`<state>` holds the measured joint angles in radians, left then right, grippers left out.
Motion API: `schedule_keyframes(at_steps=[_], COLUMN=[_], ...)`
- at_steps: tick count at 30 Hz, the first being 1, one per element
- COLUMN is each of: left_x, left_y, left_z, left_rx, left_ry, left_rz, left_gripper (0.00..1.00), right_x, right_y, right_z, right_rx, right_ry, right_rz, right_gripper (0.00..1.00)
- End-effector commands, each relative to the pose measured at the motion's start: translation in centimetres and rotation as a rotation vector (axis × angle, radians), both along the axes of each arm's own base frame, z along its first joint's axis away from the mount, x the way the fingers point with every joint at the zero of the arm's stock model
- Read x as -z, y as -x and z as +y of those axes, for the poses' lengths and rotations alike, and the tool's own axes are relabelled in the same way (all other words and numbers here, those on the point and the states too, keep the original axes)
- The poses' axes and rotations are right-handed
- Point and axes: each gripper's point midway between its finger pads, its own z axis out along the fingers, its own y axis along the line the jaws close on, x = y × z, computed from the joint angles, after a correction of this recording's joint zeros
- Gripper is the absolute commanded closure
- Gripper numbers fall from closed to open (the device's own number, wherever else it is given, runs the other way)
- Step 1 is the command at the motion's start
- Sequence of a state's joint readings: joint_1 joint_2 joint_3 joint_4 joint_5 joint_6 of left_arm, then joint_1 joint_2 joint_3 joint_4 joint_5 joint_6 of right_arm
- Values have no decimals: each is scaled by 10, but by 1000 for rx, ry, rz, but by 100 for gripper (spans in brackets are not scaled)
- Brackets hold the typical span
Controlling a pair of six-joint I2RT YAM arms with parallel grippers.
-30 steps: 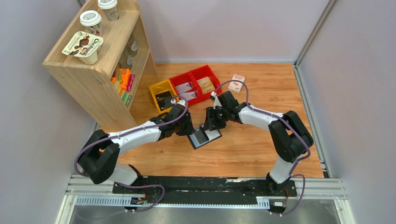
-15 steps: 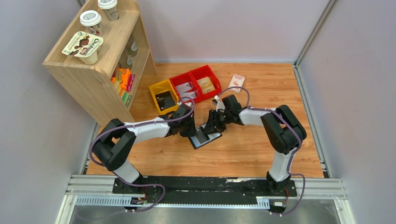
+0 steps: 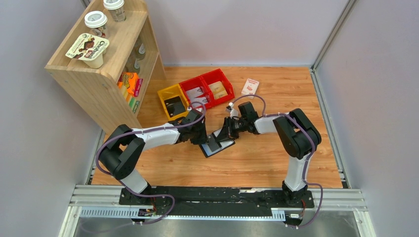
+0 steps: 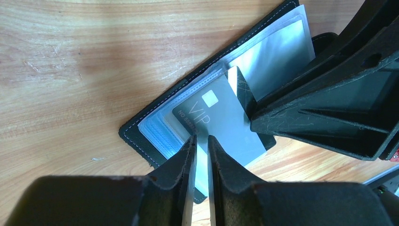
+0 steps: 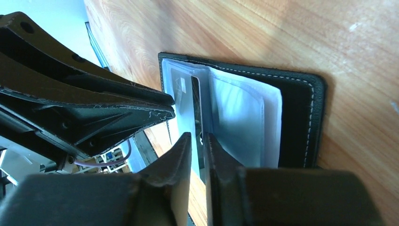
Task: Take the credit cards out of the card holder
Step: Remove the credit card from the card holder.
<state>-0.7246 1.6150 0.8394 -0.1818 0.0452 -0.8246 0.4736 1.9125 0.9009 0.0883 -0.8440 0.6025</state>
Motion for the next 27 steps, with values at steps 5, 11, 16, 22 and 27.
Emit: schedule_keyframes(at_steps=[5, 11, 16, 22, 27], left_x=[17, 17, 9, -31, -94], left_y=[10, 10, 5, -3, -12], left_z=[14, 17, 15, 8, 12], left_rx=[-8, -16, -6, 59, 108], left_ry=[-58, -58, -39, 29, 93], left_rz=[63, 63, 29, -100, -311], left_gripper=[78, 79, 78, 54, 30], right_x=[-10, -16, -29, -58, -101], right_y=[-13, -24, -28, -24, -17], right_z=[-10, -31, -51, -61, -58], right_rx=[40, 96, 140, 156, 130], right_ry=[-60, -27, 56, 86, 26], right_rz=[-39, -86, -144, -207, -293], right_gripper=[100, 100, 100, 100, 100])
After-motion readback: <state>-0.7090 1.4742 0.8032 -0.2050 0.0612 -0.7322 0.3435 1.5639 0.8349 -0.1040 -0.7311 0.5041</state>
